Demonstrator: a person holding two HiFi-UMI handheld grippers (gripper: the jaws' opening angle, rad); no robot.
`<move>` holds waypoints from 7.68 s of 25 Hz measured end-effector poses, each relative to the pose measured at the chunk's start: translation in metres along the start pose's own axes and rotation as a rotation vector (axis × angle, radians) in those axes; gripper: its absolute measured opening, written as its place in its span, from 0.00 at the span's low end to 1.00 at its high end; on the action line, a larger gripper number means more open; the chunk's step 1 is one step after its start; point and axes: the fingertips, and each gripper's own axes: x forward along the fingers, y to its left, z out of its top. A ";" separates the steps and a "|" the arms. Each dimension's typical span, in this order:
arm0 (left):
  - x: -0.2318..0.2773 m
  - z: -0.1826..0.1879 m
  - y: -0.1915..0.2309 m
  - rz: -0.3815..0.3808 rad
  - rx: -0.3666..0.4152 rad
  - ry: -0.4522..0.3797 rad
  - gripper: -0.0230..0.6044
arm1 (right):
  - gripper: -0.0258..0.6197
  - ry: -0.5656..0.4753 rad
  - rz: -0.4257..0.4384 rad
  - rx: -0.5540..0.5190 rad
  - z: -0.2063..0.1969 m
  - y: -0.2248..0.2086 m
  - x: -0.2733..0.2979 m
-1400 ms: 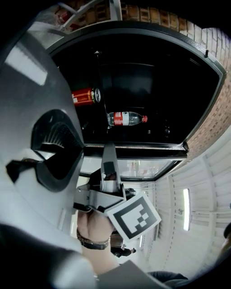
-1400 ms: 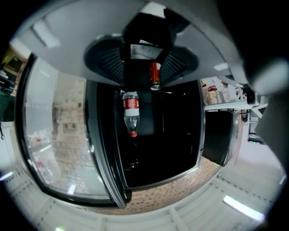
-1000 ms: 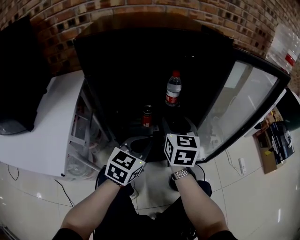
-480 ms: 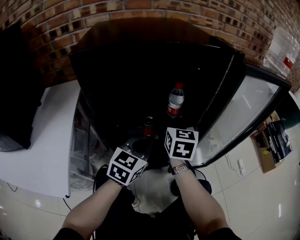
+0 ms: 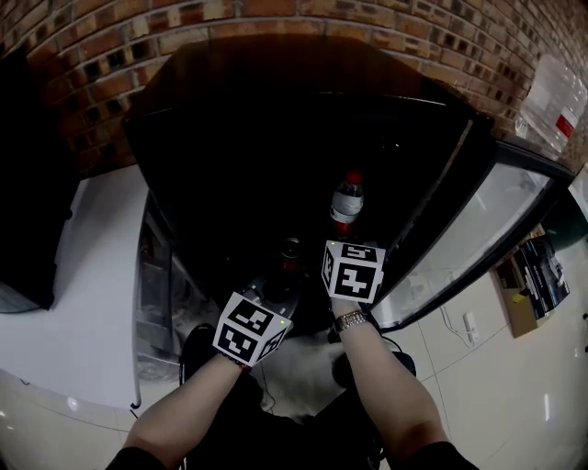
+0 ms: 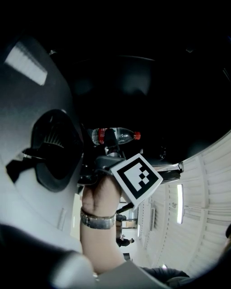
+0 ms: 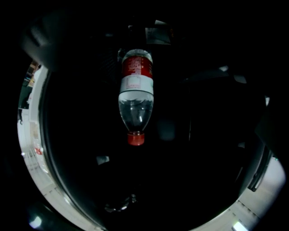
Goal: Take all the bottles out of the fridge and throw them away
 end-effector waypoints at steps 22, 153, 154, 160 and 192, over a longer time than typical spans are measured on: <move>0.016 0.003 0.021 -0.022 -0.009 -0.003 0.04 | 0.44 0.003 -0.019 0.001 0.009 -0.004 0.028; -0.033 -0.120 -0.074 0.201 -0.198 0.152 0.04 | 0.40 0.167 0.400 0.015 -0.187 0.040 -0.101; -0.036 -0.119 -0.070 0.207 -0.198 0.149 0.04 | 0.40 0.165 0.405 0.010 -0.184 0.044 -0.098; -0.051 -0.113 -0.044 0.251 -0.204 0.130 0.04 | 0.49 0.148 0.440 -0.018 -0.165 0.070 -0.077; -0.031 -0.109 0.037 0.237 -0.234 0.110 0.04 | 0.55 0.200 0.410 -0.079 -0.139 0.114 0.049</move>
